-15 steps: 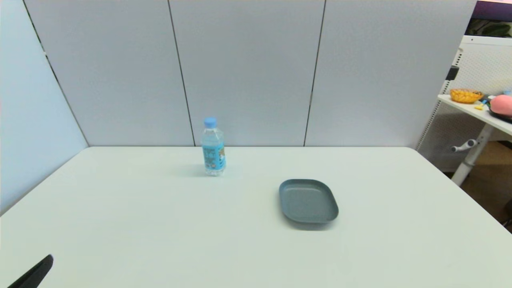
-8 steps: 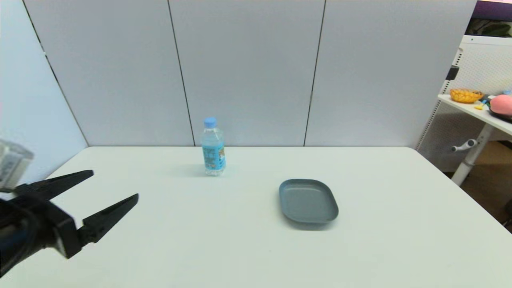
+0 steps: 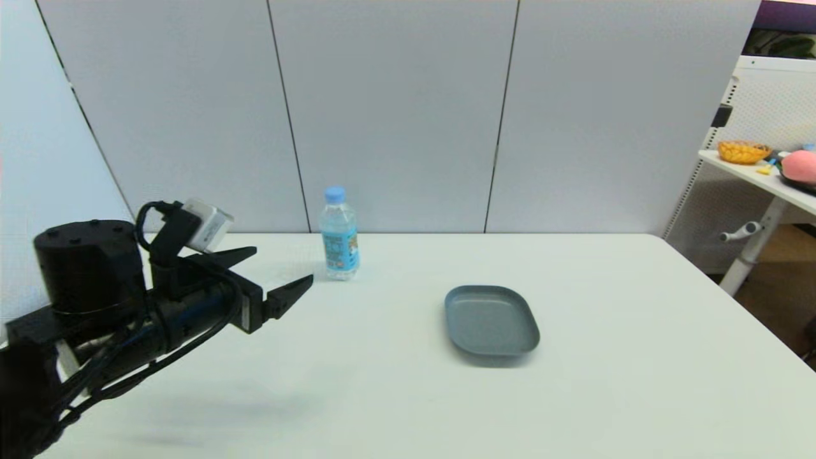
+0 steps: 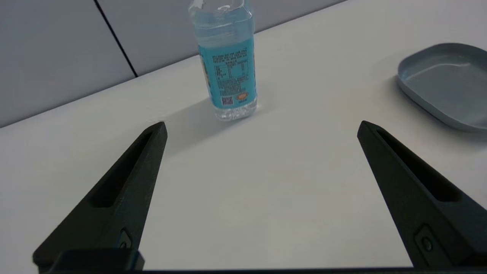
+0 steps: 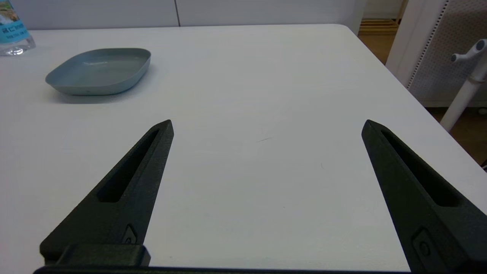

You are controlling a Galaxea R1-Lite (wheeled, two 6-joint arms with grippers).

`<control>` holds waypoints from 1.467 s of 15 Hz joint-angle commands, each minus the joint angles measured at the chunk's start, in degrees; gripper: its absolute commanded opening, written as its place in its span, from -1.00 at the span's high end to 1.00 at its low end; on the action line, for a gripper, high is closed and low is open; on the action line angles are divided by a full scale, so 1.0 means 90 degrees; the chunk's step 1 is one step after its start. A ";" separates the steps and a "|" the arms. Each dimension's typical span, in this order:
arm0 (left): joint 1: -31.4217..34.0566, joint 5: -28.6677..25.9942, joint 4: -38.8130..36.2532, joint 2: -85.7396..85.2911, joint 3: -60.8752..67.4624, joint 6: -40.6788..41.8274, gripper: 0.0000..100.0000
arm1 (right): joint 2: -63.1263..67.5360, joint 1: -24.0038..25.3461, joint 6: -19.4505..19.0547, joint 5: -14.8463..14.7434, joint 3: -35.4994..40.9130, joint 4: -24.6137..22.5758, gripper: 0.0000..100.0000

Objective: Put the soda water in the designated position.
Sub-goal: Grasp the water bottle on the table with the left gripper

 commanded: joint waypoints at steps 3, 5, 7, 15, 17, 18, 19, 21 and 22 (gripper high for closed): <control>-0.0029 0.0416 -0.1610 0.1957 -0.0598 -0.0370 -1.00 | 0.0008 0.0000 0.0000 -0.0002 0.0003 0.0000 -1.00; -0.0029 0.0445 -0.2186 0.2504 -0.0959 -0.0380 -1.00 | 0.0008 0.0000 0.0000 -0.0002 0.0003 0.0000 -1.00; -0.0029 0.0640 -0.2528 0.2953 -0.1272 -0.0526 -1.00 | 0.0008 0.0000 -0.0010 -0.0002 -0.0007 0.0000 -1.00; -0.0038 0.0660 -0.2635 0.3881 -0.2473 -0.0673 -1.00 | 0.0008 0.0000 0.0000 -0.0002 0.0003 0.0000 -1.00; -0.0038 0.0660 -0.2635 0.3910 -0.2532 -0.0682 -1.00 | 0.0008 0.0000 0.0000 -0.0002 0.0003 0.0000 -1.00; -0.0038 0.0660 -0.2635 0.3920 -0.2590 -0.0682 -1.00 | 0.0008 0.0000 0.0000 -0.0002 0.0003 0.0000 -1.00; -0.0029 0.0660 -0.2635 0.3929 -0.2698 -0.0682 -1.00 | 0.0008 0.0000 0.0000 -0.0002 -0.0007 0.0000 -1.00; -0.0029 0.0660 -0.2635 0.3998 -0.2913 -0.0682 -1.00 | 0.0008 0.0000 0.0000 -0.0002 0.0003 0.0000 -1.00; -0.0029 0.0660 -0.2635 0.4008 -0.2952 -0.0682 -1.00 | 0.0008 0.0000 0.0000 -0.0002 0.0003 0.0000 -1.00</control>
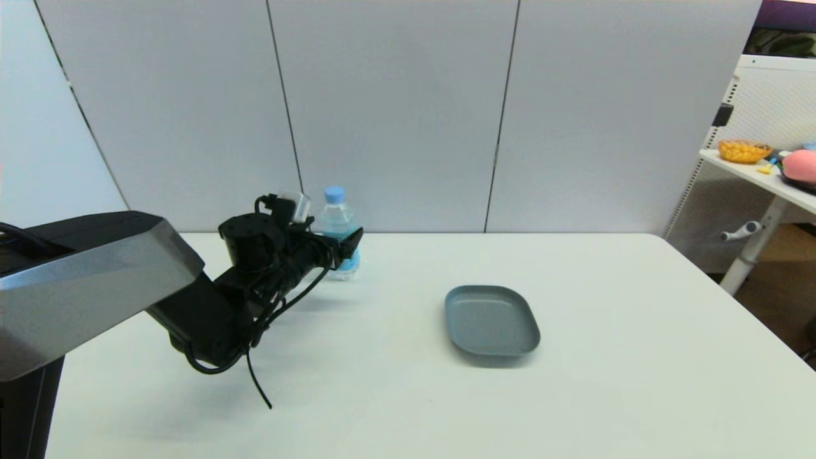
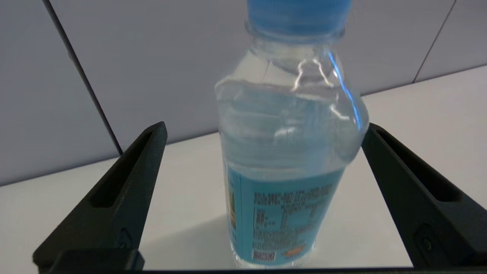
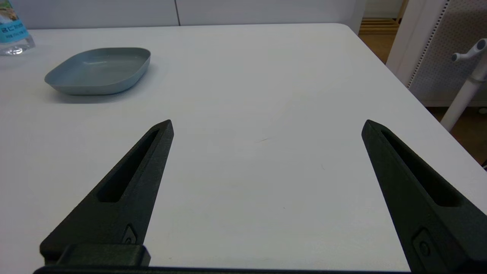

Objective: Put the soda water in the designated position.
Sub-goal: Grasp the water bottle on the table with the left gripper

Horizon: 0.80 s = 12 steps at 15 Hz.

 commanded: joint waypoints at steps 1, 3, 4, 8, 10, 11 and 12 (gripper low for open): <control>0.0004 -0.0004 -0.0051 0.0047 -0.0189 -0.0009 -1.00 | 0.0008 0.0000 0.0002 0.0001 0.0003 -0.0003 -1.00; -0.0006 -0.0004 -0.0051 0.0086 -0.0267 -0.0048 -1.00 | 0.0008 0.0000 0.0002 0.0001 0.0003 -0.0003 -1.00; -0.0006 -0.0004 -0.0051 0.0086 -0.0267 -0.0058 -1.00 | 0.0008 0.0000 0.0002 0.0001 0.0003 -0.0003 -1.00; -0.0006 0.0006 -0.0070 0.0125 -0.0277 -0.0068 -1.00 | 0.0008 0.0000 0.0002 0.0001 0.0003 -0.0003 -1.00; -0.0016 0.0006 -0.0070 0.0193 -0.0365 -0.0068 -1.00 | 0.0008 0.0000 0.0002 0.0001 0.0003 -0.0003 -1.00; -0.0016 0.0006 -0.0070 0.0223 -0.0384 -0.0078 -1.00 | 0.0008 0.0000 0.0002 0.0001 0.0003 -0.0003 -1.00; -0.0025 0.0006 -0.0070 0.0242 -0.0423 -0.0088 -1.00 | 0.0008 0.0000 0.0002 0.0001 0.0003 -0.0003 -1.00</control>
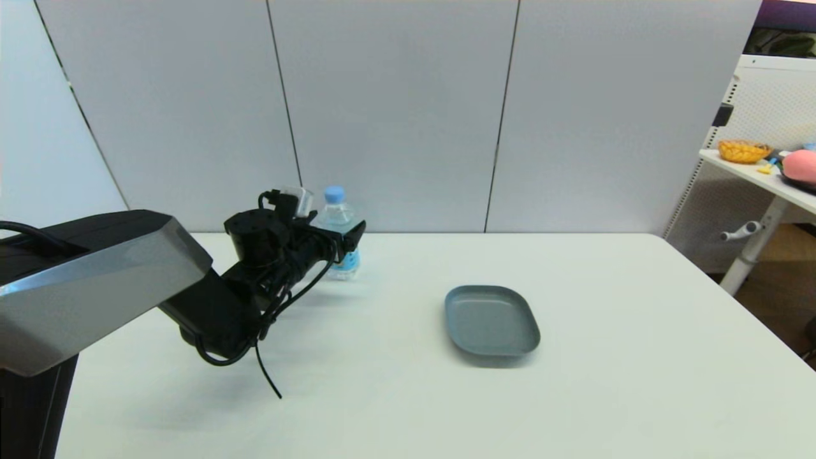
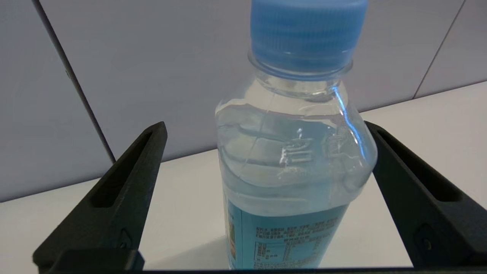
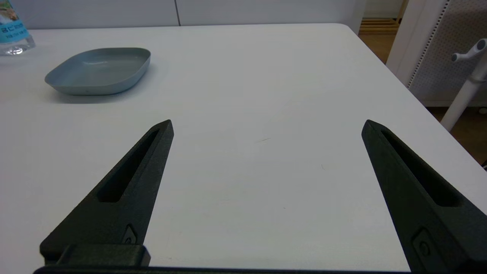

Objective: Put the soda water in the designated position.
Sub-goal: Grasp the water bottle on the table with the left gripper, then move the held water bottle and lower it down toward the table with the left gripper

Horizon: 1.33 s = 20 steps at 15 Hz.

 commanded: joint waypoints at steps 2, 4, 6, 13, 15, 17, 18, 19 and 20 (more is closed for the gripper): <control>-0.0016 -0.0004 -0.0049 0.0124 -0.0152 -0.0017 -1.00 | 0.0008 0.0000 0.0002 -0.0002 0.0003 0.0000 -1.00; -0.0036 -0.0004 -0.0049 0.0143 -0.0172 -0.0017 -1.00 | 0.0008 0.0000 0.0002 -0.0002 0.0003 0.0000 -1.00; -0.0036 -0.0004 -0.0049 0.0153 -0.0211 -0.0017 -1.00 | 0.0008 0.0000 0.0002 -0.0002 0.0003 0.0000 -1.00; -0.0026 0.0016 -0.0058 0.0212 -0.0250 -0.0017 1.00 | 0.0008 0.0000 0.0002 -0.0002 0.0003 0.0000 -1.00; -0.0036 0.0016 -0.0068 0.0221 -0.0250 -0.0007 1.00 | 0.0008 0.0000 0.0002 -0.0002 0.0003 0.0000 -1.00; -0.0036 0.0016 -0.0176 0.0212 -0.0250 -0.0007 1.00 | 0.0008 0.0000 0.0002 -0.0002 0.0003 0.0000 -1.00; -0.0026 0.0016 -0.0293 0.0221 -0.0259 -0.0007 1.00 | 0.0008 0.0000 0.0002 -0.0002 0.0003 0.0000 -1.00; -0.0026 0.0025 -0.0351 0.0221 -0.0250 -0.0007 1.00 | 0.0008 0.0000 0.0002 -0.0002 0.0003 0.0000 -1.00; -0.0026 0.0026 -0.0361 0.0212 -0.0259 -0.0007 1.00 | 0.0008 0.0000 0.0002 -0.0002 0.0003 0.0000 -1.00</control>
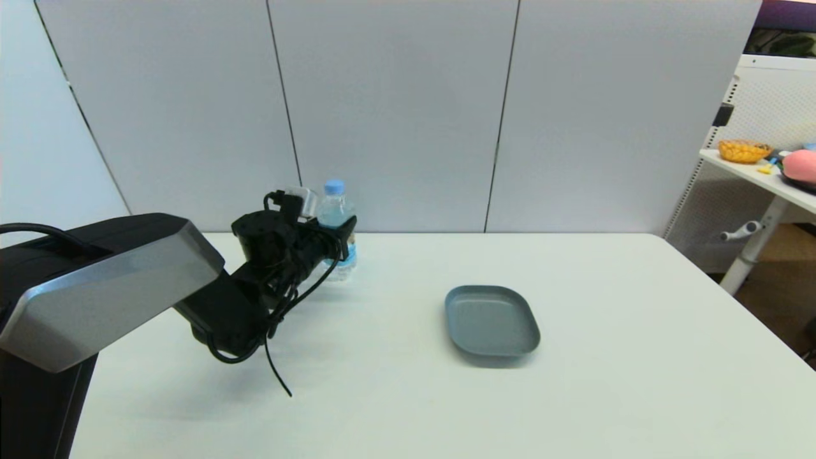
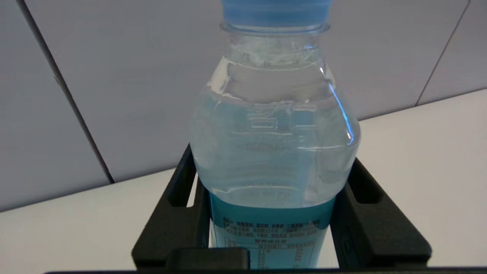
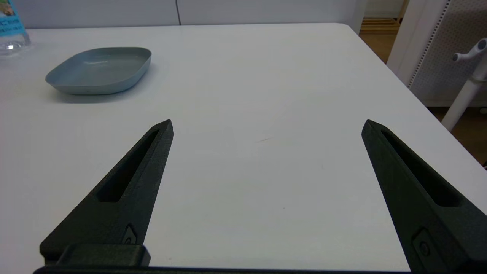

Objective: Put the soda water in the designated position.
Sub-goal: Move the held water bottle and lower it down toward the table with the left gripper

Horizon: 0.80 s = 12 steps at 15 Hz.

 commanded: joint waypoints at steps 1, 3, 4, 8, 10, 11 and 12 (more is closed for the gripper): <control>0.0003 -0.0009 -0.0107 -0.0034 0.0001 -0.0002 1.00 | 0.0008 0.0000 -0.0010 0.0001 0.0003 0.0000 -1.00; 0.0003 -0.0009 -0.0097 -0.0200 0.0011 0.0018 1.00 | 0.0008 0.0000 -0.0010 0.0001 0.0003 0.0000 -1.00; -0.0007 -0.0018 -0.0087 -0.0346 0.0040 0.0047 1.00 | 0.0008 0.0000 0.0000 0.0001 0.0003 0.0000 -1.00; -0.0300 -0.0018 -0.0038 -0.1030 0.0616 0.0047 1.00 | 0.0008 0.0000 0.0000 0.0001 0.0003 0.0000 -1.00; -0.0495 -0.0028 -0.0028 -0.1382 0.0899 0.0057 1.00 | 0.0008 0.0000 0.0000 0.0001 0.0003 0.0000 -1.00; -0.0681 -0.0028 -0.0028 -0.1635 0.1124 0.0047 1.00 | 0.0008 0.0000 0.0000 0.0001 -0.0007 0.0000 -1.00; -0.0837 -0.0028 -0.0028 -0.1820 0.1328 0.0047 1.00 | 0.0008 0.0000 0.0000 0.0001 0.0003 0.0000 -1.00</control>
